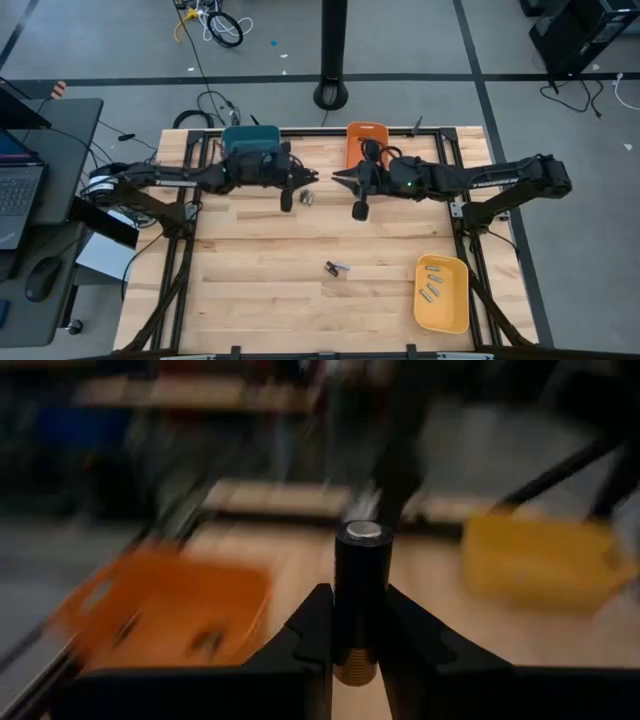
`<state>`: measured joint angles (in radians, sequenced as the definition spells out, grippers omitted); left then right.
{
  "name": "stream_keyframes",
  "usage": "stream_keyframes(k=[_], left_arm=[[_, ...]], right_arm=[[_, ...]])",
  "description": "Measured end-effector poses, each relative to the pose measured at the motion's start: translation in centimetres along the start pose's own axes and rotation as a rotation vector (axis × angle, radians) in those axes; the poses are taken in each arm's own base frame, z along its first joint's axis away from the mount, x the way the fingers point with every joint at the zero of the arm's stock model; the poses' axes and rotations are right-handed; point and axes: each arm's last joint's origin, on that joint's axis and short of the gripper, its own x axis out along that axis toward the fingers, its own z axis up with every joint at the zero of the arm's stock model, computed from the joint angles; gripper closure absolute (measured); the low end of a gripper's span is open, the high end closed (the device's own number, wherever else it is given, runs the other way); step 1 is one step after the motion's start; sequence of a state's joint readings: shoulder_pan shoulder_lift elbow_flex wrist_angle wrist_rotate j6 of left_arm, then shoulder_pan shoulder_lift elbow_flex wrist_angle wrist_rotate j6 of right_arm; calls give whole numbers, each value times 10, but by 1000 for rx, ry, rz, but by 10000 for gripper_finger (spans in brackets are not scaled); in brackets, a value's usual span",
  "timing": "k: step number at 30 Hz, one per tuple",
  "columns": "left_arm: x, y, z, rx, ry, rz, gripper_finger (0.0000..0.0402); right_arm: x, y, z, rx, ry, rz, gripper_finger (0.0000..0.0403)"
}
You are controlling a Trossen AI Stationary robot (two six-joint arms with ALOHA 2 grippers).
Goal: Sort batteries
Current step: Put the big black battery into the blue bin
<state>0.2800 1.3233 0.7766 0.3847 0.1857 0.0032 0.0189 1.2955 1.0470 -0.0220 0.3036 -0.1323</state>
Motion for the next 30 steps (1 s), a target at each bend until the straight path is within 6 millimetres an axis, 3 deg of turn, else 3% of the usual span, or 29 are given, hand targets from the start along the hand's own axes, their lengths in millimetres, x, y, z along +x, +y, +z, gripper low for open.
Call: stream_keyframes(k=[2, 6, 10, 20, 30], left_arm=[[-5, 10, 2, 3, 148, 91, 346], [-17, 26, 2, 7, 420, 233, 346], [-30, 44, -8, -14, 578, 331, 346], [-67, 99, -28, -170, 731, 549, 346], [-79, 141, -74, -387, 864, 697, 346]], right_arm=[[-2, -1, -6, -17, 65, -17, 390], [-5, -1, -19, -11, 200, -55, 384], [-6, -3, -28, -12, 297, -110, 395], [-6, -15, -39, 4, 388, -166, 395], [-4, -25, -41, 20, 397, -199, 395]])
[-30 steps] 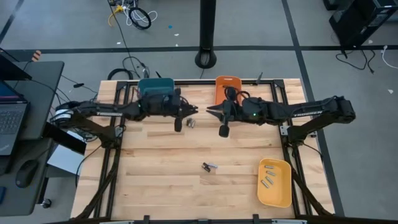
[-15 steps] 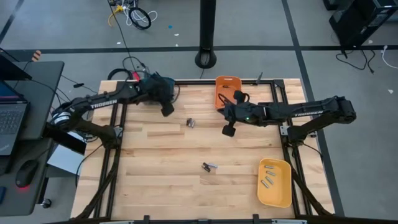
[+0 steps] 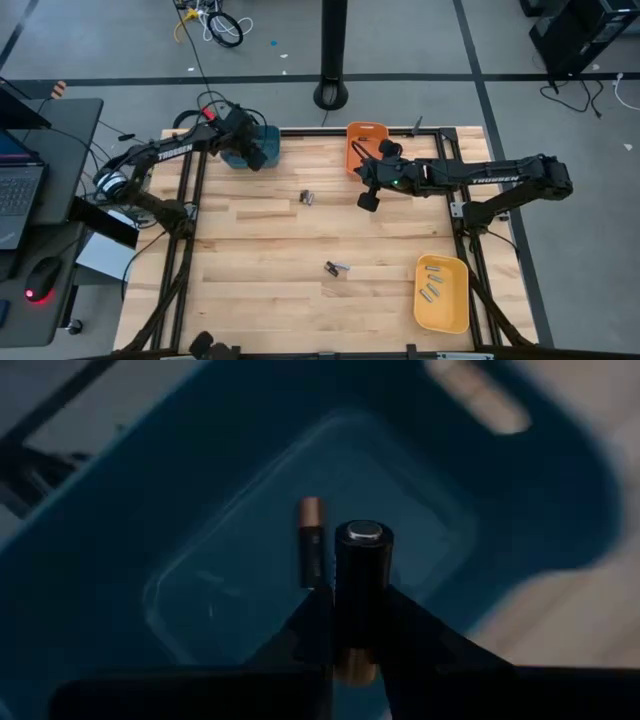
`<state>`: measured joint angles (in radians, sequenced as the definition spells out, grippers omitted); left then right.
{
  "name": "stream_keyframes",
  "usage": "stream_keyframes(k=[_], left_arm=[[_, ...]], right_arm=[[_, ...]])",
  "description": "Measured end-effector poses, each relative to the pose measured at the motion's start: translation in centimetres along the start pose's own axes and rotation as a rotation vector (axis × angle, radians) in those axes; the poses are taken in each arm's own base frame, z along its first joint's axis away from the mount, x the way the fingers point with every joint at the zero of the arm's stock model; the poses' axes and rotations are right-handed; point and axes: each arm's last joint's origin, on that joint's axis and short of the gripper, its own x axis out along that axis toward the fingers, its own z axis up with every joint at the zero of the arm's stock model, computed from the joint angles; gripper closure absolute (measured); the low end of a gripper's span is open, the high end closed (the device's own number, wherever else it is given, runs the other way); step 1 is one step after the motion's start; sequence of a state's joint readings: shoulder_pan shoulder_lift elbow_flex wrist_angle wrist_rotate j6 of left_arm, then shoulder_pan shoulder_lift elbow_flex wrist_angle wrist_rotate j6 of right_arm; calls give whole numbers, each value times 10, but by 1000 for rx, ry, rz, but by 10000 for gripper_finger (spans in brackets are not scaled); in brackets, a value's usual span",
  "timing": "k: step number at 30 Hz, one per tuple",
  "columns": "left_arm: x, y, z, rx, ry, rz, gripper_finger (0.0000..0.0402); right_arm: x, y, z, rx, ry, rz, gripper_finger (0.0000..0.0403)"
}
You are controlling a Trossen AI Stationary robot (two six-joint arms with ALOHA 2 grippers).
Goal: Sort batteries
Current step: Put the big black battery into the blue bin, then put the small black battery into the orange bin
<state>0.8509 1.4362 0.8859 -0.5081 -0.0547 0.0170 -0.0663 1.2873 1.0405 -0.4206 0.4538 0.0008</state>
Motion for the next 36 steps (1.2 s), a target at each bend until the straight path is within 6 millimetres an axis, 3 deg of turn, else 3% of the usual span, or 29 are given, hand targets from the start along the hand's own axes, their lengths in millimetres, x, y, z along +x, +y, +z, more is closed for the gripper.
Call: stream_keyframes(k=[8, 18, 22, 24, 31, 36], left_arm=[[37, 21, 2, -64, 123, 33, 346], [68, 23, 9, -52, 237, 64, 346], [72, 23, 13, -52, 243, 78, 346], [72, 22, 15, -50, 240, 79, 329], [69, 17, 25, -8, 204, 73, 214], [65, 11, 34, 12, 174, 76, 181]], right_arm=[[2, -4, 0, 7, 5, -12, 395], [2, -4, -1, 4, 9, -12, 395], [2, -4, -2, -3, 25, -12, 395], [2, -4, -4, -8, 36, -11, 395], [2, -5, -4, -7, 39, -13, 394], [2, -5, -3, -5, 35, -13, 393]])
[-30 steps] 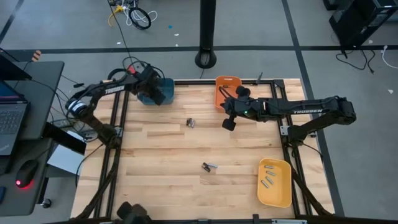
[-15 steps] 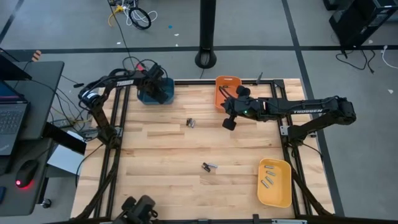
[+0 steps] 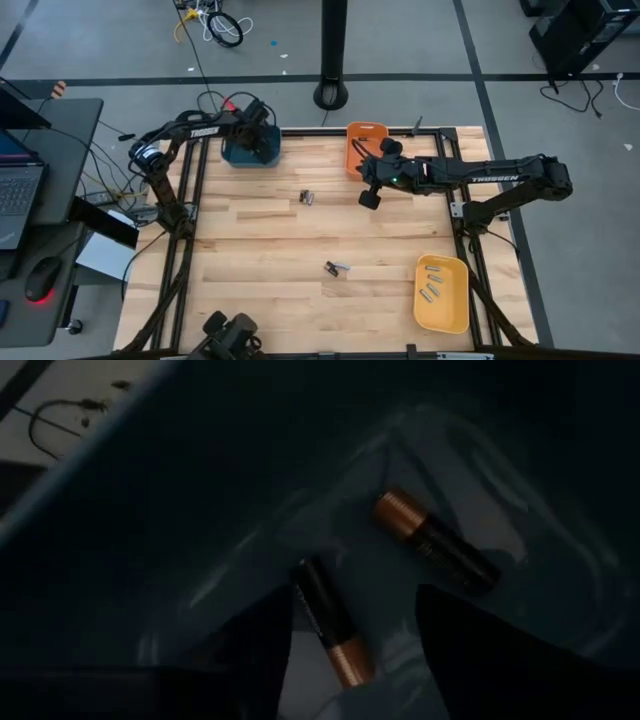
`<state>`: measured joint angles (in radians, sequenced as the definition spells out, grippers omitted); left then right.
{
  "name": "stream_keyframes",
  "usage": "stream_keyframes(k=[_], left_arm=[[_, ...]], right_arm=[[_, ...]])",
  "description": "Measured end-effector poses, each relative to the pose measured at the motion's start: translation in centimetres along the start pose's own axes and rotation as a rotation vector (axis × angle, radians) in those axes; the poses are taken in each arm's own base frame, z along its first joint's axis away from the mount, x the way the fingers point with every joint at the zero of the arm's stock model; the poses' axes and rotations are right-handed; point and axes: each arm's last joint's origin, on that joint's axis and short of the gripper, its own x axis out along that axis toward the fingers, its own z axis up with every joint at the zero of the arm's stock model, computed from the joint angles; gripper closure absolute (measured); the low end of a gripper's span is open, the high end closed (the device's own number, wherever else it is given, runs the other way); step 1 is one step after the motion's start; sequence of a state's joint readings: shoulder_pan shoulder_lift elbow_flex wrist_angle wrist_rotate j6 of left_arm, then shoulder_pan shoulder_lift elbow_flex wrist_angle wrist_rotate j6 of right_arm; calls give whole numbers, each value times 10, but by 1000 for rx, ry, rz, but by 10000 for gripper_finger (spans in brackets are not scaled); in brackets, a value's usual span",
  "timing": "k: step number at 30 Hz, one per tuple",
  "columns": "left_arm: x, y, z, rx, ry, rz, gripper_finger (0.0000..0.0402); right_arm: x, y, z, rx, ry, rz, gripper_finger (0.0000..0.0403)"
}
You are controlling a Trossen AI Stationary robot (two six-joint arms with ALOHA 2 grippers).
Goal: Sort batteries
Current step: Put the small black battery into the orange bin
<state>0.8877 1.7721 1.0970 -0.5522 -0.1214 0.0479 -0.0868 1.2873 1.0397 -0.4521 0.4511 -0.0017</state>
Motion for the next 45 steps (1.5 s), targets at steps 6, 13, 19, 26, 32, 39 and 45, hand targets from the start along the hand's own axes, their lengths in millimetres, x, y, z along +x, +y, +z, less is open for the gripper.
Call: stream_keyframes(k=[6, 13, 19, 26, 32, 39, 45], left_arm=[[-17, -8, 7, 45, -69, 2, 185], [-53, -20, 7, 69, -278, -9, 199], [-59, -41, -18, 104, -466, -47, 200], [-70, -70, -55, 129, -710, -142, 200], [-95, -88, -71, 160, -914, -235, 200], [-116, -99, -77, 196, -1016, -296, 200], [-118, -102, -80, 217, -1014, -300, 200]], right_arm=[[-1, -1, 2, 5, -13, 0, 392], [-10, -10, 2, 20, -18, -14, 391], [0, -40, -14, 91, 130, -144, 392], [30, -103, -65, 367, 309, -314, 392], [46, -161, -101, 625, 346, -376, 392], [85, -196, -122, 639, 481, -338, 392], [115, -214, -129, 615, 639, -308, 392]])
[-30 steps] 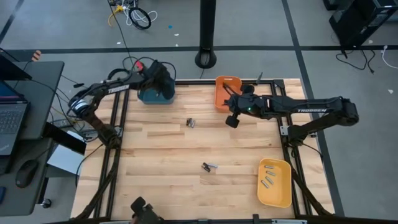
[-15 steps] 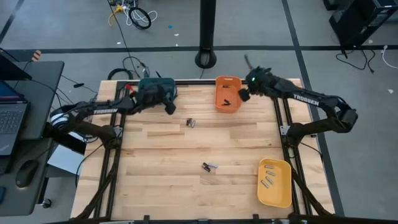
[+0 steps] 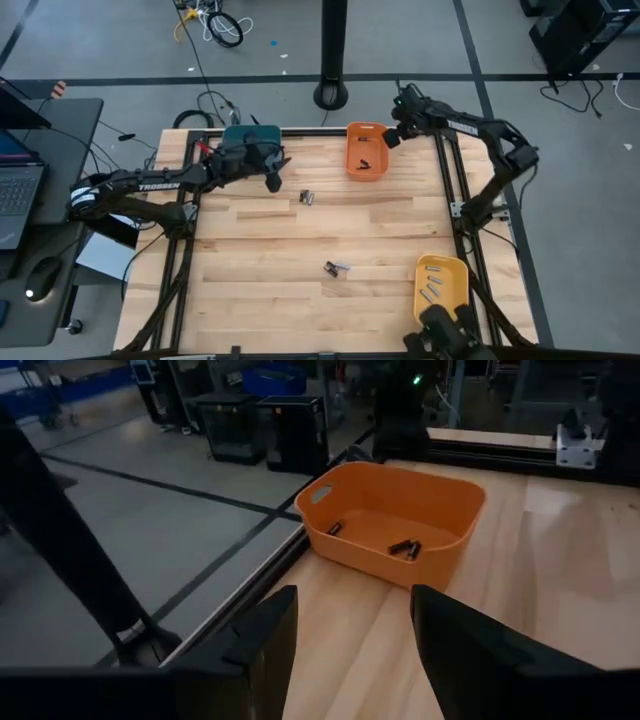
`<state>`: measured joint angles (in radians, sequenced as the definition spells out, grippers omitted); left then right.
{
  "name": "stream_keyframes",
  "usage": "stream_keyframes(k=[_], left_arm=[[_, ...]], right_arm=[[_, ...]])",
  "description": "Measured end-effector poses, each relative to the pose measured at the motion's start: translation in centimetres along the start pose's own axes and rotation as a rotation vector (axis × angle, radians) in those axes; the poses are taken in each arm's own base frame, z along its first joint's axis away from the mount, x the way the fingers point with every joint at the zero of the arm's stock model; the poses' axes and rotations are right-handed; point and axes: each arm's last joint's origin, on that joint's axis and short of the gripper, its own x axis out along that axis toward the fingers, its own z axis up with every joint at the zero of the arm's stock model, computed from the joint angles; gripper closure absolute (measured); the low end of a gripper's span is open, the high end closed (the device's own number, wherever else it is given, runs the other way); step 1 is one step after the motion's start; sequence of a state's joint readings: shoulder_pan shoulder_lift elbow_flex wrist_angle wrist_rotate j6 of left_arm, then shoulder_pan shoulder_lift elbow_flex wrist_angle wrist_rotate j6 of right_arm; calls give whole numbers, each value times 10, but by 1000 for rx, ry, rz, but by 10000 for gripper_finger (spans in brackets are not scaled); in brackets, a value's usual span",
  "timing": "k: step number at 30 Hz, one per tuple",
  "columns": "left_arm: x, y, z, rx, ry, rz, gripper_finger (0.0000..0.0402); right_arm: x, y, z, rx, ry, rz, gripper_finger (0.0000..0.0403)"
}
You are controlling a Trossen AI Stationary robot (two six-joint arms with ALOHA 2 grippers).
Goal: Sort batteries
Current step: Put the small black battery into the orange bin
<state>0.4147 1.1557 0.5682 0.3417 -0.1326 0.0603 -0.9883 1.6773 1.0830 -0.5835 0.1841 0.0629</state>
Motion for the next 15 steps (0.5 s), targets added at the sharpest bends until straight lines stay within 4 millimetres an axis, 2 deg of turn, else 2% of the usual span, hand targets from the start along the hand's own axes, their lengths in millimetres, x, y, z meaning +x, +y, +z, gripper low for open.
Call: stream_keyframes(k=[8, 15], left_arm=[[0, -2, 1, 15, -7, -6, 200], [0, -3, 1, 16, -5, -11, 200]], right_arm=[[24, -7, 6, -29, 105, -22, 392], [24, -18, 7, -5, 117, -46, 392]])
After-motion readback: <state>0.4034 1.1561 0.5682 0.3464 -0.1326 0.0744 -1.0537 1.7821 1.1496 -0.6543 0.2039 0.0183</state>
